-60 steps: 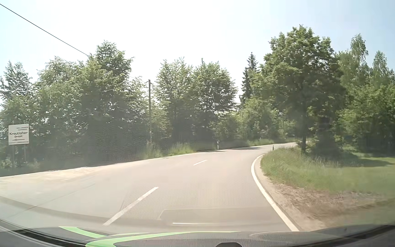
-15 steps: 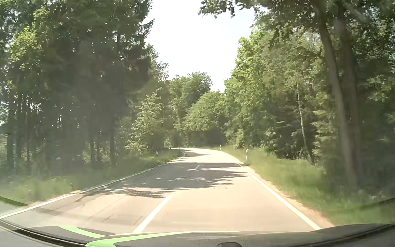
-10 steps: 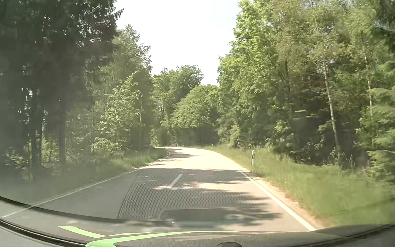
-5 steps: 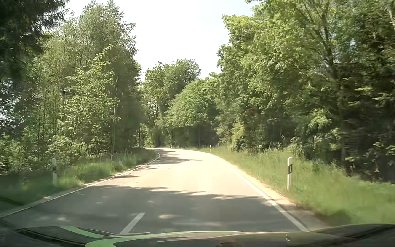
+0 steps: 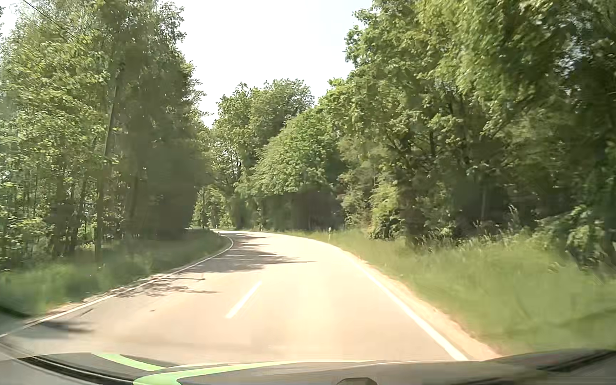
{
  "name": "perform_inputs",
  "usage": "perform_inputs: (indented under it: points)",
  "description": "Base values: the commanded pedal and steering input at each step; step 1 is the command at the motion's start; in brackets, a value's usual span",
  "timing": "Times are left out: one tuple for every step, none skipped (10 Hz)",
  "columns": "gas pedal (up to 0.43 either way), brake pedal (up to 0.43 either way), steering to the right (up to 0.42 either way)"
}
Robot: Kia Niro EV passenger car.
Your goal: Follow the waypoints while adhering to traffic rules and regulations
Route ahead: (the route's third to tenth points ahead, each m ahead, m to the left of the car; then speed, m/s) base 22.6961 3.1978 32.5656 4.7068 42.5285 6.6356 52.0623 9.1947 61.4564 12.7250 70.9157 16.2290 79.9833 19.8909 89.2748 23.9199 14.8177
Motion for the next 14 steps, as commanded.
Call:
perform_inputs:
  points:
    - [0.189,0.000,-0.007]
    - [0.189,0.000,-0.010]
    - [0.189,0.000,-0.013]
    - [0.189,0.000,-0.015]
    - [0.189,0.000,-0.018]
    - [0.189,0.000,-0.022]
    - [0.189,0.000,-0.025]
    - [0.189,0.000,-0.028]
    - [0.189,0.000,-0.030]
    - [0.189,0.000,-0.034]
    - [0.189,0.000,-0.038]
    - [0.189,0.000,-0.041]
    - [0.189,0.000,-0.044]
    - [0.189,0.000,-0.047]
